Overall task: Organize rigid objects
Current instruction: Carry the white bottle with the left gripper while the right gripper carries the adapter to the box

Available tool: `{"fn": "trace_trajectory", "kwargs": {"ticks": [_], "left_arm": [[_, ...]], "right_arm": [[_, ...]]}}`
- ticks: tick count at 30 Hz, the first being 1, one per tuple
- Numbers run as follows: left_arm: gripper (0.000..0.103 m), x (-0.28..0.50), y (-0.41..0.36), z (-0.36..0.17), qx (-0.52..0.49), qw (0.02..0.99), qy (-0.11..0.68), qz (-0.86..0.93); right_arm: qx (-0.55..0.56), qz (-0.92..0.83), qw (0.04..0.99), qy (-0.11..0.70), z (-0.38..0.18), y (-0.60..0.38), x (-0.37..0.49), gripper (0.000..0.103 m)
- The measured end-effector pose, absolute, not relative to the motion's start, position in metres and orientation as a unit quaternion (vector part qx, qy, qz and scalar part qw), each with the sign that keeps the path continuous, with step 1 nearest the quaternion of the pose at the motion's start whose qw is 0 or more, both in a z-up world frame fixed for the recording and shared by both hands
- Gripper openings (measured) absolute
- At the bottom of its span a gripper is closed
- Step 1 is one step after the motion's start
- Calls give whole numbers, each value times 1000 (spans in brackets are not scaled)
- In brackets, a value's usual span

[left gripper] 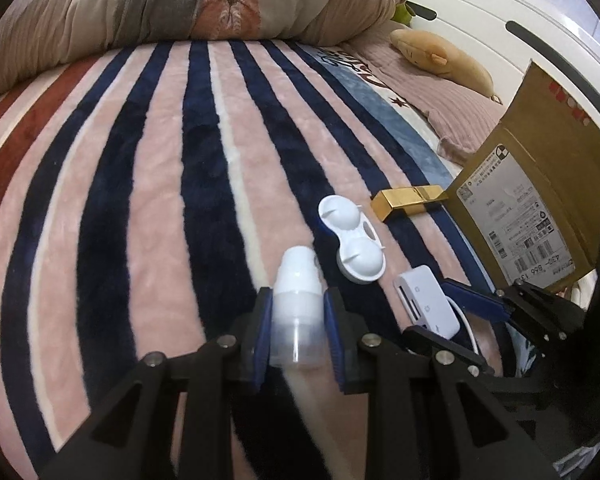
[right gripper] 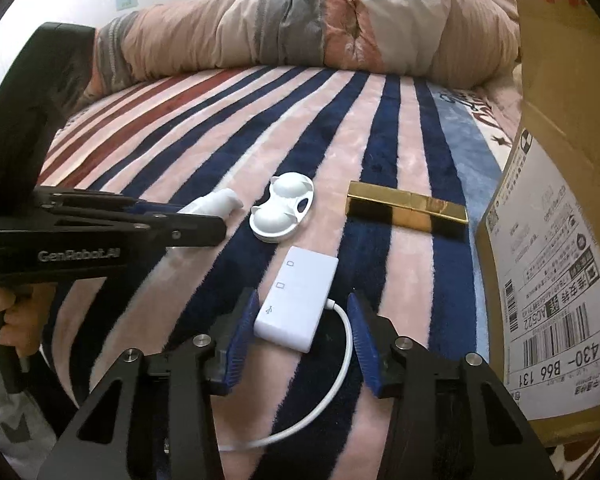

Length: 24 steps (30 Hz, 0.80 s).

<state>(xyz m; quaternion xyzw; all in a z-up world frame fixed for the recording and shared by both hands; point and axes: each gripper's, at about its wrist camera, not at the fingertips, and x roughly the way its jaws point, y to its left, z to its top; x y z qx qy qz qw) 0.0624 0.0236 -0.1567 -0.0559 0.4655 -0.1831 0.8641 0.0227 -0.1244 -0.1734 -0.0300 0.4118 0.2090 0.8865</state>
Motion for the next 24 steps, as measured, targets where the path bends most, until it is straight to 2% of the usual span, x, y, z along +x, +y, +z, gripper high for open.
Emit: {"fn": "trace_trajectory", "kwargs": {"ticks": [8,14,24], "left_arm": [[21,57,22,-150,-30,875,451,-174],[21,39,38,-123,-35,889,426,-165],[21,-3,44,-18,-30,922,345,-173]], "right_arm": [[-41,211,892,398,-163,-123,15,40],[-43,225,900,371,-139,-121,3,39],[-34,237,931,274,-52,-135,-14,39]]}}
